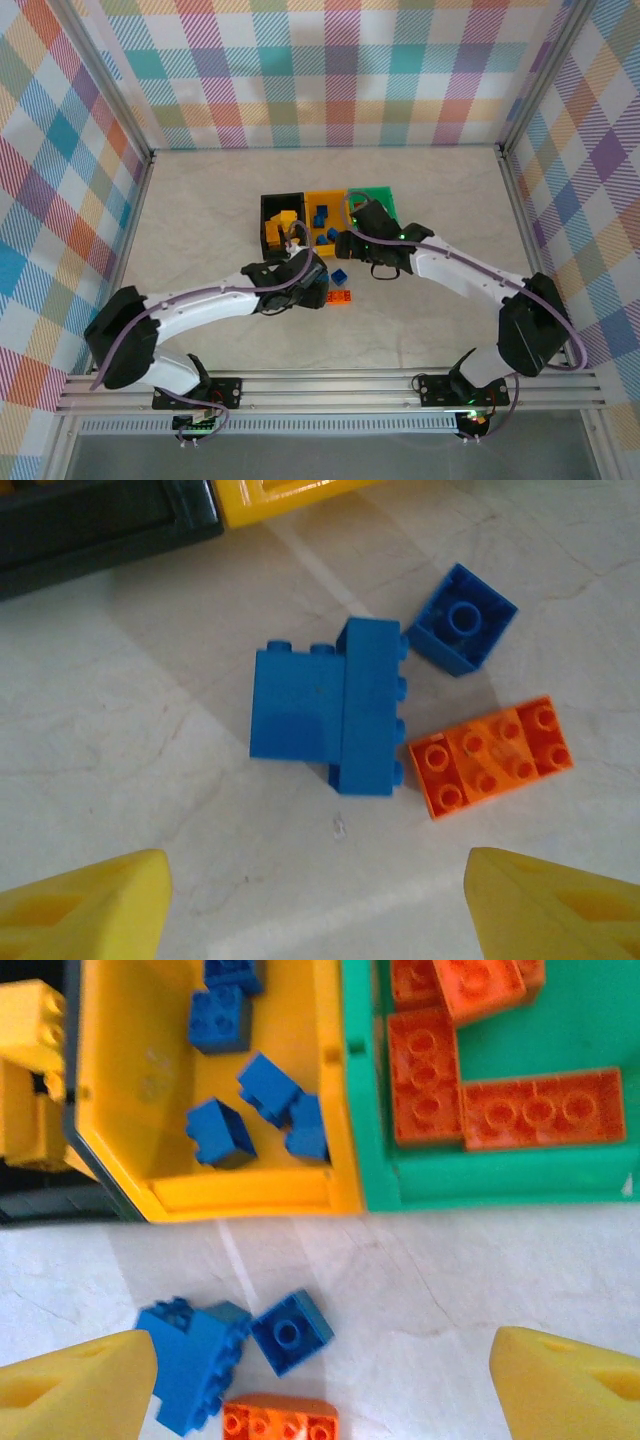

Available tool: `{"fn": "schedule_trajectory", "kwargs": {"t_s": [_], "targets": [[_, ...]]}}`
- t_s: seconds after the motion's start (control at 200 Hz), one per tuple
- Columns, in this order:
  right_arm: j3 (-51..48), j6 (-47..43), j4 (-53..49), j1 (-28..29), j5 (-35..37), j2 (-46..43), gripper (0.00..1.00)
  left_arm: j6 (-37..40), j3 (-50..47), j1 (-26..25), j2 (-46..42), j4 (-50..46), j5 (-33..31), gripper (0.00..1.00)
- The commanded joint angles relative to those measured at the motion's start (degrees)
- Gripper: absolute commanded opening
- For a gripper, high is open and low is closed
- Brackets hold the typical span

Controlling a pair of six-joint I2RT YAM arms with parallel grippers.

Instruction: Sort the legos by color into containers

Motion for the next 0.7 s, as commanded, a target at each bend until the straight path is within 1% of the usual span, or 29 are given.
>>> {"fn": "schedule_trajectory", "kwargs": {"t_s": [0.0,0.08,0.24,0.36,0.505,0.57,0.695], "targets": [[-3.2,1.7,0.7,0.1,-0.7,-3.5,0.87,3.1,3.1,0.8,4.1,1.1,-3.7,0.77],[-4.8,1.8,1.2,0.1,-0.9,-4.7,0.87,3.5,4.2,1.8,7.3,2.2,-2.7,0.76],[-6.2,1.5,1.1,0.1,-1.4,-5.9,0.87,3.2,4.6,4.2,11.8,2.6,-4.1,0.75],[-7.5,2.5,0.8,0.1,-2.2,-6.6,0.87,0.7,2.2,6.1,11.7,1.3,-4.7,0.68],[-10.1,3.6,-0.4,0.9,-2.2,-5.8,0.87,-0.9,-3.7,6.2,5.6,1.1,-4.7,0.66],[-11.1,3.1,0.2,1.6,-2.6,-4.4,0.88,-1.8,-6.0,6.2,1.4,0.8,-3.5,0.7],[-11.0,-1.0,4.4,5.6,-5.3,-0.8,0.9,-3.6,-8.1,5.8,-7.1,0.5,1.3,0.82]]}}
